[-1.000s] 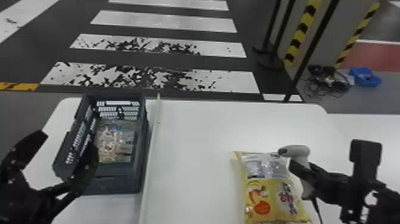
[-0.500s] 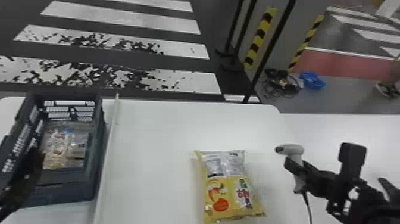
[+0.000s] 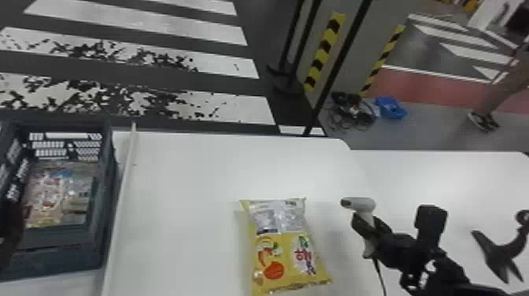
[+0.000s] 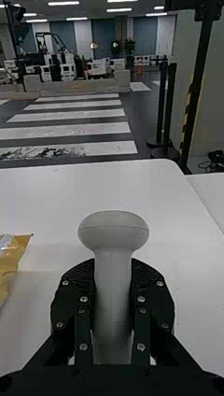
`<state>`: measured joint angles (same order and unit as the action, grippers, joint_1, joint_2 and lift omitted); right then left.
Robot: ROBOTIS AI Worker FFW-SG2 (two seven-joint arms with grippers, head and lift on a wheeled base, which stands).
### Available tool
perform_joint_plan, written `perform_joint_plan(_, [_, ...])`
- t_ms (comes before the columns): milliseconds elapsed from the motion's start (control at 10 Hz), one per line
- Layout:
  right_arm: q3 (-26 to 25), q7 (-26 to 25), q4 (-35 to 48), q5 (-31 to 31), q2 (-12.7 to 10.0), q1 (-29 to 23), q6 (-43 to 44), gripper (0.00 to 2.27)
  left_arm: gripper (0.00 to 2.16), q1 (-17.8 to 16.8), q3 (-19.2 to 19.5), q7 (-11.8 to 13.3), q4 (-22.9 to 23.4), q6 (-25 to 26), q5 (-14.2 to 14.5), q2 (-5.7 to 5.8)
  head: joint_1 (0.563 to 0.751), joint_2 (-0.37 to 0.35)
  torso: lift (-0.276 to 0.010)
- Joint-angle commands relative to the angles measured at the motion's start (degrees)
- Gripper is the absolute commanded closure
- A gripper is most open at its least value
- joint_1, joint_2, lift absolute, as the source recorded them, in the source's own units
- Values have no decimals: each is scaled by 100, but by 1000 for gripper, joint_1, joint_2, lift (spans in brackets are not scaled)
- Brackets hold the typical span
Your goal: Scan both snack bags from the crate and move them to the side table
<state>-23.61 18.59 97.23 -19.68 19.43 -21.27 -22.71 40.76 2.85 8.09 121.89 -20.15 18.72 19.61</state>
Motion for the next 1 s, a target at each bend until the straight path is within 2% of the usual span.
perform_joint_plan(0, [128, 13, -415, 8, 26, 123, 359, 2240, 70, 29, 23, 0, 2, -10, 0, -1, 695, -324, -95])
perform_joint_plan(500, [375, 119, -1180, 34, 88, 413, 851, 2223, 70, 29, 23, 0, -42, -46, 9, -1, 695, -319, -95])
perform_joint_plan(600, [419, 119, -1303, 26, 79, 413, 1132, 2064, 70, 29, 31, 0, -69, -98, 9, -1, 695, -317, -95])
perform_joint_plan(700, [445, 101, -1391, 8, 61, 413, 1308, 1663, 70, 29, 23, 0, -86, -98, 9, -10, 695, -315, -95])
perform_joint_plan(800, [445, 110, -1443, 17, 52, 413, 1431, 1170, 70, 20, 23, 0, -86, -98, 9, -10, 695, -314, -95])
perform_joint_plan(900, [454, 119, -1496, 17, 52, 413, 1536, 859, 70, 20, 23, 9, -86, -98, 9, -10, 695, -312, -95])
